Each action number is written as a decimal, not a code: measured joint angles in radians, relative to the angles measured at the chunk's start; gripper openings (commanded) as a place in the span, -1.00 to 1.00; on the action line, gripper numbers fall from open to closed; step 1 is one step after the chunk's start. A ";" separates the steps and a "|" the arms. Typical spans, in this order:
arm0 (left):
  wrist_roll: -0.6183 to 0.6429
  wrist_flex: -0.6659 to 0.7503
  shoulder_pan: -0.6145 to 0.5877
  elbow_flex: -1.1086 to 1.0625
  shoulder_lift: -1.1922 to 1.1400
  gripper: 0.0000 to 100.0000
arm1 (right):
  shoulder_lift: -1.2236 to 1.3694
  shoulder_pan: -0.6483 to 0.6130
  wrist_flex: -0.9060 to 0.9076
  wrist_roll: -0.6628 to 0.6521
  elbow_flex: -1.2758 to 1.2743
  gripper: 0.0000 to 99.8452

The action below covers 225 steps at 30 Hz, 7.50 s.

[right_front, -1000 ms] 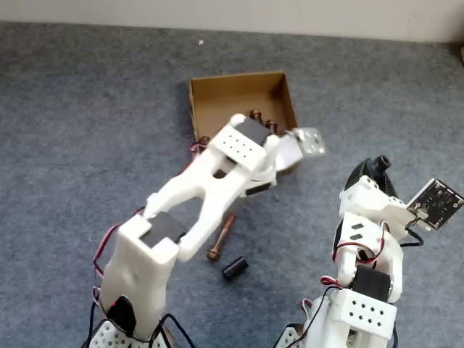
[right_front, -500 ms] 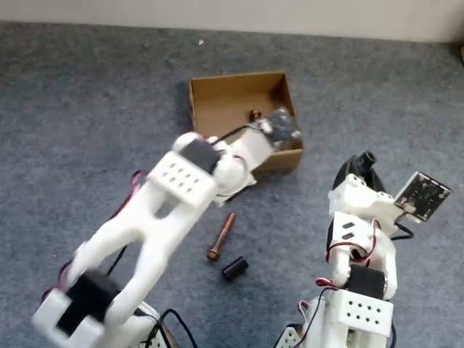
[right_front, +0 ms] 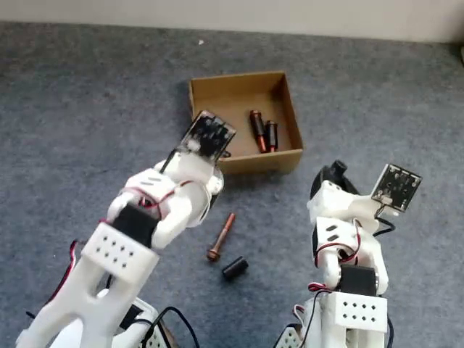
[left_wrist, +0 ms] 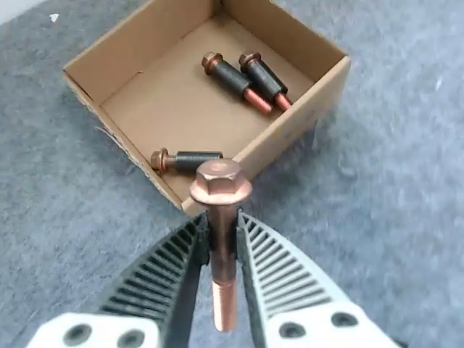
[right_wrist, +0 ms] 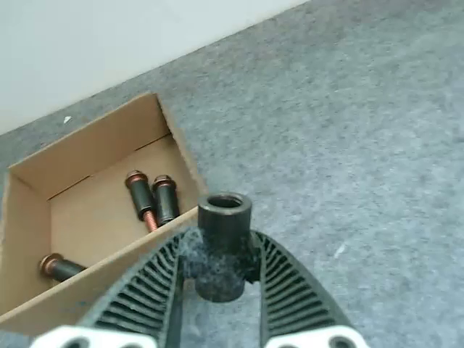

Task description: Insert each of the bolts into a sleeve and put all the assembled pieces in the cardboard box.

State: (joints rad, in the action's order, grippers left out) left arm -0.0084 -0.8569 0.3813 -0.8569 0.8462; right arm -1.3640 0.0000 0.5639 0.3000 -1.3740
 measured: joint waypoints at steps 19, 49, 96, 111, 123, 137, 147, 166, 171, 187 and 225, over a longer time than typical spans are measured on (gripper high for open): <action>0.207 0.089 -0.051 -0.229 0.686 -0.99 | -0.377 -0.308 0.054 -0.186 -0.158 -0.99; 0.203 0.321 0.186 -0.379 0.738 -0.99 | -0.454 -0.635 -0.155 -0.400 -0.296 -0.99; 0.120 0.212 0.144 -0.497 0.743 -0.73 | -0.451 -0.654 -0.153 -0.440 -0.296 -0.99; 0.063 -0.084 0.135 -0.344 0.746 -0.66 | -0.453 -0.562 -0.155 -0.442 -0.296 -0.99; -0.196 -0.221 0.058 -0.333 0.752 -0.99 | -0.453 -0.451 -0.107 -0.410 -0.296 -0.99; -0.189 -0.196 -0.344 -0.575 0.752 -0.99 | -0.350 -0.422 0.253 -0.322 0.018 -0.99; -0.163 -0.180 -0.425 -0.586 0.747 -0.99 | 0.387 -0.422 -0.018 -0.295 0.414 -0.99; -0.163 -0.180 -0.433 -0.586 0.747 -0.99 | 1.428 -0.420 -0.393 -0.295 0.839 -0.71; -0.163 -0.180 -0.433 -0.586 0.747 -0.99 | 1.444 -0.420 -0.311 -0.293 0.884 -0.64; -0.163 -0.133 -0.563 -0.586 0.747 -0.99 | 1.105 -0.454 0.290 -0.284 0.858 -0.64; -0.163 -0.132 -0.571 -0.586 0.747 -0.99 | 0.984 -0.901 0.437 0.318 0.420 -0.64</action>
State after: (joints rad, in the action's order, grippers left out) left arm -0.1711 -0.9889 -0.1895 -1.4431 1.5934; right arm -0.3805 -0.9007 1.0012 0.6176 -0.9536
